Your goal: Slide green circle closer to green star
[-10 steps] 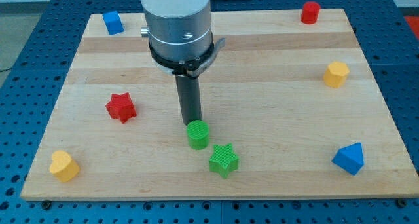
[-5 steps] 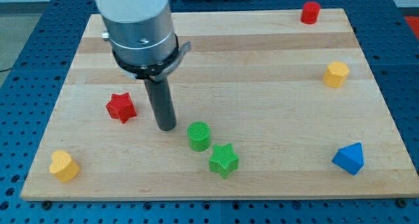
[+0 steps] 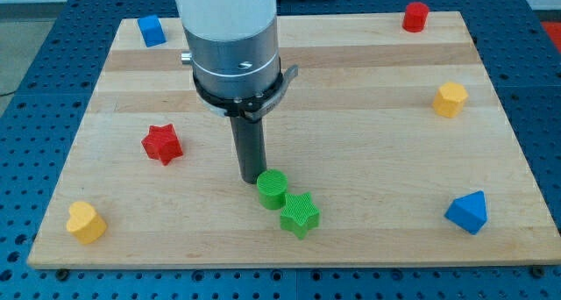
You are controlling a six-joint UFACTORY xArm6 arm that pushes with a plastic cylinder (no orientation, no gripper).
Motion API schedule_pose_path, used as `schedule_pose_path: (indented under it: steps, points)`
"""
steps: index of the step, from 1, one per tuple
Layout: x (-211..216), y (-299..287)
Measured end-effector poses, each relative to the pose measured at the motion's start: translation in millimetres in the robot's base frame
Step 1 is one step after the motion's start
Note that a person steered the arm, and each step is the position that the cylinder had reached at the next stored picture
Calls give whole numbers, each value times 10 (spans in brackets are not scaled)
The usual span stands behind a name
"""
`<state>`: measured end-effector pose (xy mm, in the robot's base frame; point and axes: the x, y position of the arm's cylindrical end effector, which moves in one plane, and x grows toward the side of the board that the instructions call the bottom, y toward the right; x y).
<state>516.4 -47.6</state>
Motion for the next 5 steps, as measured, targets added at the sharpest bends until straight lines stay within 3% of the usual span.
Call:
schedule_pose_path:
  steps: [5]
  points:
    - [3, 428]
